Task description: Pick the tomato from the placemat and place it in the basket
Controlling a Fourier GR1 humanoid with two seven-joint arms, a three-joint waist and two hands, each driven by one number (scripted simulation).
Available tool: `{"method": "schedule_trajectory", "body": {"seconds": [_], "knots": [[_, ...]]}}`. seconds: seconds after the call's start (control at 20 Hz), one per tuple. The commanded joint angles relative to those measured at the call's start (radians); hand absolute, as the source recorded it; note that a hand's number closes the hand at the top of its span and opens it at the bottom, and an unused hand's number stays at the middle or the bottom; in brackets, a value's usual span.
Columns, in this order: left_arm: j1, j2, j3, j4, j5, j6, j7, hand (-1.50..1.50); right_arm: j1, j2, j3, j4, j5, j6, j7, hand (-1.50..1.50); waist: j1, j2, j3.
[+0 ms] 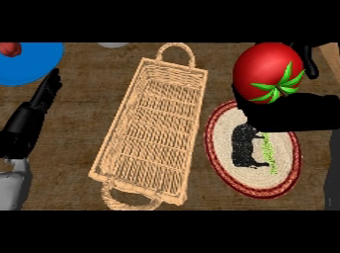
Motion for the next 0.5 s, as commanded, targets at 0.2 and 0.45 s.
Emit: {"method": "schedule_trajectory", "body": {"seconds": [0.2,0.45], "knots": [[-0.034,0.012,0.033,0.079,0.019,-0.023,-0.056,0.00,-0.263,0.128,0.067,0.257,0.038,-0.037,0.140,1.50,0.003,0.007,0.000],[-0.010,-0.027,-0.027,-0.018,-0.026,0.006,0.011,0.00,-0.357,0.171,0.086,0.420,0.015,-0.042,0.191,1.50,0.012,0.004,0.001]]}}
